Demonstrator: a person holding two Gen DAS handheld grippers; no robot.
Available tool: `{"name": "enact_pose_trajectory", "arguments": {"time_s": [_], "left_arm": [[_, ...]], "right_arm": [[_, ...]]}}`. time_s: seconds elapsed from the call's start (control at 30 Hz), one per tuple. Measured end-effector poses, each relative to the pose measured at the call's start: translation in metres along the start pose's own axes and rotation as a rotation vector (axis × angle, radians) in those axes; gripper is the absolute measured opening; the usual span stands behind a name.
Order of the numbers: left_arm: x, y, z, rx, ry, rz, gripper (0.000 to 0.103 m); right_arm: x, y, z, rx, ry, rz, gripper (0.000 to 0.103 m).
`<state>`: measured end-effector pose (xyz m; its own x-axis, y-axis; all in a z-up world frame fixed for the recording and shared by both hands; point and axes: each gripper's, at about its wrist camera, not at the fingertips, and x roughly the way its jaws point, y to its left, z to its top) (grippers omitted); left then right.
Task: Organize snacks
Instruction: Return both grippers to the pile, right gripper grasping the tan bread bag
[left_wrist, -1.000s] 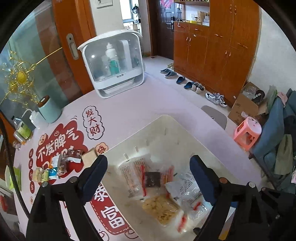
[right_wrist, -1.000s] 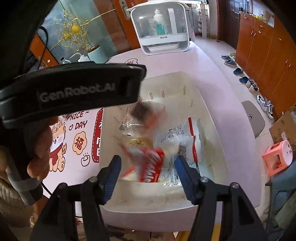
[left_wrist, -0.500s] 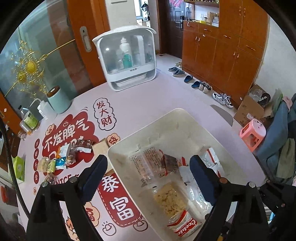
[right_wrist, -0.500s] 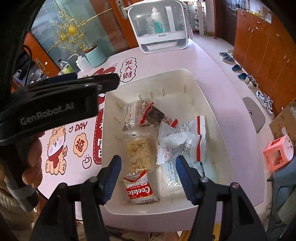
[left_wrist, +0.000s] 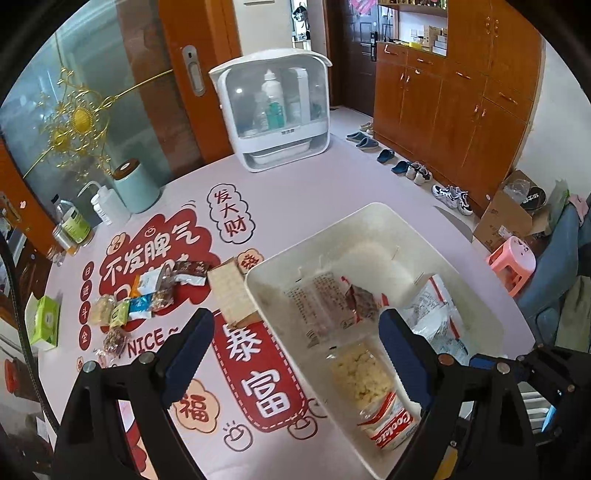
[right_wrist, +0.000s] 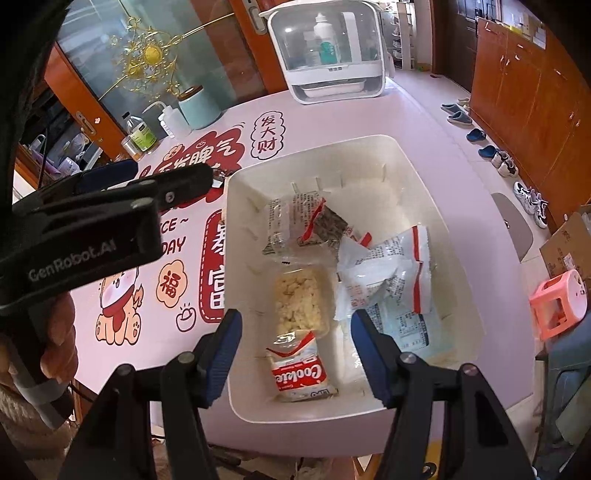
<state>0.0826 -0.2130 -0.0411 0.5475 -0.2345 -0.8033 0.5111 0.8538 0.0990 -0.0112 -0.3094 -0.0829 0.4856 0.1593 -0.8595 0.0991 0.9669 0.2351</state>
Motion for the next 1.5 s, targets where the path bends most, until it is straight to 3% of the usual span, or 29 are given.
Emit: {"name": "enact_pose_trajectory", "arguments": {"time_s": [0.3,0.57,0.73,0.93,1.07,1.2,1.5], "left_arm": [[-0.014,0.046,-0.028,-0.046,0.016,0.039,0.090],[-0.031,0.118,-0.062,-0.100,0.037,0.122,0.090],[-0.038,0.173,-0.076,-0.125,0.051,0.193,0.090],[-0.032,0.238,-0.079,-0.105,0.080,0.258,0.090],[-0.016,0.275,-0.073,-0.059,0.101,0.260,0.090],[0.016,0.304,-0.067,-0.015,0.130,0.217,0.091],[0.128,0.344,-0.078,-0.005,0.302,0.133,0.091]], "right_arm": [[0.011,0.033,0.004,-0.034,0.019,0.025,0.062],[0.018,0.077,0.020,-0.105,0.008,0.032,0.062],[0.024,0.103,0.044,-0.163,-0.007,0.025,0.062],[0.043,0.131,0.103,-0.177,-0.025,0.031,0.062],[0.071,0.145,0.149,-0.179,-0.011,0.039,0.063],[0.118,0.152,0.189,-0.174,0.047,0.016,0.075],[0.225,0.160,0.225,-0.229,0.237,-0.058,0.080]]}}
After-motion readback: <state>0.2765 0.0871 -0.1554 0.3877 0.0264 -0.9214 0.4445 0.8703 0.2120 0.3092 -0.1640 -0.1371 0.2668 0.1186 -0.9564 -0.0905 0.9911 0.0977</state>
